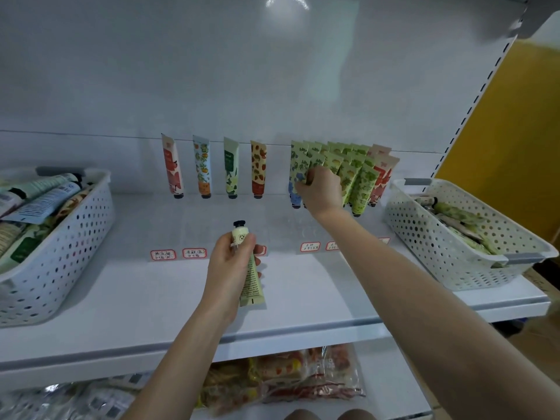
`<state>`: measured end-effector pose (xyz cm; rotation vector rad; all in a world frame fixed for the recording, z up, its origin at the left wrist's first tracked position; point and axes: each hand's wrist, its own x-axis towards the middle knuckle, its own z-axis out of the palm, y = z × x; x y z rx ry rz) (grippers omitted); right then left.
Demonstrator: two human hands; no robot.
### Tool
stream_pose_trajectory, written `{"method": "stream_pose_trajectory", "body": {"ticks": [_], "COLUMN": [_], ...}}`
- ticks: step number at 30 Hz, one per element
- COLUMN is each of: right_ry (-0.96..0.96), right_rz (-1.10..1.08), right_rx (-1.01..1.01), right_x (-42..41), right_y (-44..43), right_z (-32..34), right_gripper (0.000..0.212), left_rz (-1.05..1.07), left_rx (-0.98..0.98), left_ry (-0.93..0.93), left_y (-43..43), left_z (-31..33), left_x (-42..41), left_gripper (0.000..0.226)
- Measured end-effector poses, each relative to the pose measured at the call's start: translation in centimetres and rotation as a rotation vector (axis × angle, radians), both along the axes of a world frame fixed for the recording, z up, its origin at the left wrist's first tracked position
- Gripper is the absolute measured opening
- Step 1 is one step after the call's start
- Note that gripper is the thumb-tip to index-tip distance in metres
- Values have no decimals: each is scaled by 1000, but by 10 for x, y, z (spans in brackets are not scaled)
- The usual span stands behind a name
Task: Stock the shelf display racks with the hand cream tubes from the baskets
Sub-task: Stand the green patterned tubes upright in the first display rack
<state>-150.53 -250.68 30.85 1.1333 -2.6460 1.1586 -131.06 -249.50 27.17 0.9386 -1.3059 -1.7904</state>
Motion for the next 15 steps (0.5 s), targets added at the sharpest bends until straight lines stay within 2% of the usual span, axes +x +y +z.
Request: {"method": "stream_pose_trajectory", "body": {"ticks": [6, 15], "right_ry": [63, 84], "right_rz": [28, 12], "right_rx": [-61, -9], "right_x": [-2, -4], "right_y": [3, 2], "right_z": [13, 11], "right_gripper": [40, 39], "left_rz": [-9, -18], "left_rx": [-7, -5], "left_ry": [-9, 8], "left_y": [-1, 0], "left_z": [-3, -4], "left_x": [-2, -7], "left_gripper": [25, 18]}}
